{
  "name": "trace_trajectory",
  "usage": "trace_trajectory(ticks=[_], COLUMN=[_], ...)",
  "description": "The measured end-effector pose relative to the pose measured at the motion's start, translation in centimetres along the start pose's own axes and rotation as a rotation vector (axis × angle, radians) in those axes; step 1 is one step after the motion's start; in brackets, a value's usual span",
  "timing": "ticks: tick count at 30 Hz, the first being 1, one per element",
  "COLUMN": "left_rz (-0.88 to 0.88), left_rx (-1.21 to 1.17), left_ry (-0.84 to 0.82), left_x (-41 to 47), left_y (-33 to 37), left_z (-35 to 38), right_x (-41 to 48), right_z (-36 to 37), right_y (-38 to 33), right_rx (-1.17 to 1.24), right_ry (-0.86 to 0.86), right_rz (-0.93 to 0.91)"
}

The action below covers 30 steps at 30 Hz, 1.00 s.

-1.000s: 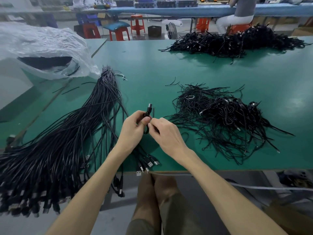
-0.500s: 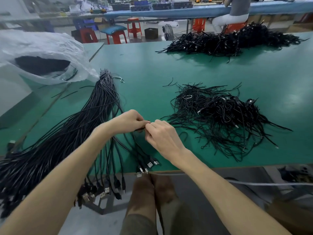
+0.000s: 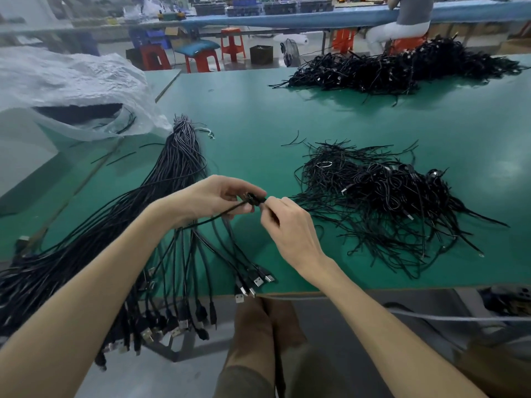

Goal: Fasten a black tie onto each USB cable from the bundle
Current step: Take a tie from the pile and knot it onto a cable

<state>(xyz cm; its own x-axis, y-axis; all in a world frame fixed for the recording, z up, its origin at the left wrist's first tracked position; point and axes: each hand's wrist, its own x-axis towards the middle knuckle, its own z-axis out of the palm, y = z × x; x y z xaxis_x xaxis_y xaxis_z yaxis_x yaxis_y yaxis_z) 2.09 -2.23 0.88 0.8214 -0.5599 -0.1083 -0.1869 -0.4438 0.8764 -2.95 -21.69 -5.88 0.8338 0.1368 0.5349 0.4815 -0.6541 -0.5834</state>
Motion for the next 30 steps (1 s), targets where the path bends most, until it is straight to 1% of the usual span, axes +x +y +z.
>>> trace_trajectory(ticks=[3, 6, 8, 10, 12, 13, 15, 19, 20, 22, 24, 26, 30], left_rz=[0.044, 0.083, 0.049, 0.021, 0.027, 0.006, -0.092, -0.445, -0.504, -0.564, -0.551, -0.47, -0.276], left_rx=[0.043, -0.001, -0.02, 0.088, 0.185, 0.189, 0.181, 0.127, 0.136, 0.189, 0.236, 0.242, 0.187], left_ry=[0.09, 0.063, 0.099, 0.187, 0.202, 0.193, 0.144, -0.065, -0.096, -0.133, -0.15, -0.145, -0.007], left_x=[0.5, 0.8, 1.2, 1.7, 2.1, 2.1, 2.2, 2.0, 1.9, 2.0, 2.1, 1.9, 1.3], left_y=[-0.6, -1.5, -1.8, -1.9, -2.0, -1.9, -1.9, -1.2, -0.9, -0.3, 0.2, 0.4, 0.7], left_z=[0.8, 1.7, 2.5, 3.0, 3.5, 3.5, 3.1, 1.5, 1.2, 1.0, 0.9, 0.7, 0.8], right_x=[0.1, 0.1, 0.1, 0.0, 0.0, -0.1, -0.1, -0.3, -0.3, -0.4, -0.4, -0.5, -0.2], right_z=[0.1, 0.1, 0.0, 0.1, 0.2, 0.3, 0.2, 0.7, 0.9, 1.2, 1.3, 1.1, 0.6], right_y=[0.1, 0.2, 0.2, 0.3, 0.3, 0.3, 0.2, -0.2, -0.2, -0.1, 0.0, 0.2, -0.1], right_rx=[0.019, 0.036, 0.042, 0.047, 0.049, 0.048, 0.021, -0.162, -0.204, -0.245, -0.246, -0.23, -0.137], right_ry=[-0.006, -0.01, -0.02, -0.046, -0.076, -0.08, -0.074, -0.045, -0.039, -0.021, 0.002, 0.035, 0.072], right_rz=[0.018, 0.032, 0.033, 0.021, 0.004, -0.004, -0.042, -0.263, -0.324, -0.403, -0.419, -0.382, -0.231])
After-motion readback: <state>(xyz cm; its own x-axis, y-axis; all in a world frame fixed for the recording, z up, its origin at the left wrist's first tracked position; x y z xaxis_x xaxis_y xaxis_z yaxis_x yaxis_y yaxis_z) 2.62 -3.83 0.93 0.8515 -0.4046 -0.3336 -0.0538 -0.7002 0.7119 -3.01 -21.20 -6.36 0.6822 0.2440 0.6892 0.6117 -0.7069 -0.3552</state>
